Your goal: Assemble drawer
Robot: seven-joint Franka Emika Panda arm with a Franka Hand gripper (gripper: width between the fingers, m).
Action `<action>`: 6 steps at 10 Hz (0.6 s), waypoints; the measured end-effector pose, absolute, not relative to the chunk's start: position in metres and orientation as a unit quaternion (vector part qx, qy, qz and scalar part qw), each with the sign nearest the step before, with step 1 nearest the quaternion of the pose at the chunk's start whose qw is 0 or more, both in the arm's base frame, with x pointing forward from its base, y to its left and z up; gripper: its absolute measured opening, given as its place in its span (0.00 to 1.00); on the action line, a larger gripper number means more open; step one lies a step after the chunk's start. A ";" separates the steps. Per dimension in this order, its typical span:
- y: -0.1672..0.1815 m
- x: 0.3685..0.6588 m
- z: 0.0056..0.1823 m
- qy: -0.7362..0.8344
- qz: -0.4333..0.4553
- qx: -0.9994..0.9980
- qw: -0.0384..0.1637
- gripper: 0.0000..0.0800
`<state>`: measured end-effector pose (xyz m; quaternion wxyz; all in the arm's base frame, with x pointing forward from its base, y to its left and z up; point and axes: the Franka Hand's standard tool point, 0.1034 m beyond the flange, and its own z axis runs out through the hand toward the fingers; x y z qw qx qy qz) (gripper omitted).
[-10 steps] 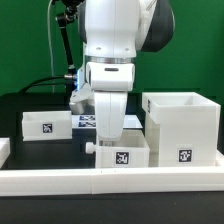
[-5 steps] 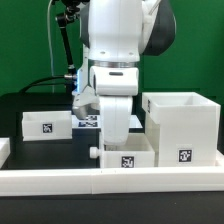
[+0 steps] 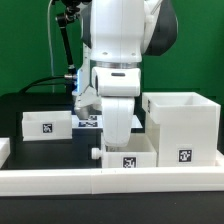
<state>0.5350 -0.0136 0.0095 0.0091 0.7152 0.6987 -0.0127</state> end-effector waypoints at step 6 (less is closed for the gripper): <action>-0.010 0.534 0.008 0.721 -0.007 0.693 0.021 0.05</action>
Offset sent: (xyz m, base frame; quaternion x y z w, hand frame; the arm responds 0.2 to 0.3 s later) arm -0.0088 0.0094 -0.0061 -0.0093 -0.0069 -0.1114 0.9937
